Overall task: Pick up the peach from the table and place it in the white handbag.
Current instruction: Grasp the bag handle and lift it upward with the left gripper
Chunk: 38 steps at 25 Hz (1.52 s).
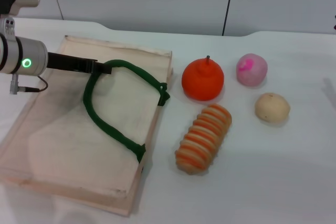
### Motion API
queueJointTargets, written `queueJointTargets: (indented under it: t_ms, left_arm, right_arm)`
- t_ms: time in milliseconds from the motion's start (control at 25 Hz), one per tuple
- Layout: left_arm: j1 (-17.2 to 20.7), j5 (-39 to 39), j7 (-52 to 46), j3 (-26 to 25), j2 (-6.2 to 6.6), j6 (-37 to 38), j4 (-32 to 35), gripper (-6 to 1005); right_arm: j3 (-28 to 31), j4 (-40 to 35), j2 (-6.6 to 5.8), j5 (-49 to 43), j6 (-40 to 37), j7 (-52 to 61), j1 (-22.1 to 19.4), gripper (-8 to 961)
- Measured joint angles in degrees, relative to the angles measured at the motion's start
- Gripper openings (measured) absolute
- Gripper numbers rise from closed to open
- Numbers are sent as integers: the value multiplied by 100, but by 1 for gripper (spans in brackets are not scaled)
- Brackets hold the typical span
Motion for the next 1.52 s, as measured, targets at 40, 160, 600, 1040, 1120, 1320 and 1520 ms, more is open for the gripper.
queueJointTargets:
  t_ms: [40,160,600,1040,1120,1320,1520]
  left_arm:
    - [0,0,0,0,0,-1,0,677]
    - [13,-16,-5,-2,-6,-6,-23,410]
    - [211,-939,178,-9,13,476,-149,131]
    - [872,-3561,1916,-9,209,3735,-657,121]
    - [1001,-3857,1980,-9,292,4167,-659,121]
    - [1281,-4412,1966,-9,437,4906,-718,122]
    - [1391,-4716,1858,-6,454,5181,-799,121]
  right_arm:
    - [0,0,0,0,0,0,0,892]
    - [0,0,0,0,0,0,-2,892]
    - [6,0,0,0,-5,0,-49,892]
    - [9,0,0,0,-9,0,-62,892]
    - [9,0,0,0,-9,0,-62,892]
    - [9,0,0,0,11,4,-62,891]
    - [-1,-14,0,-16,39,229,-62,891]
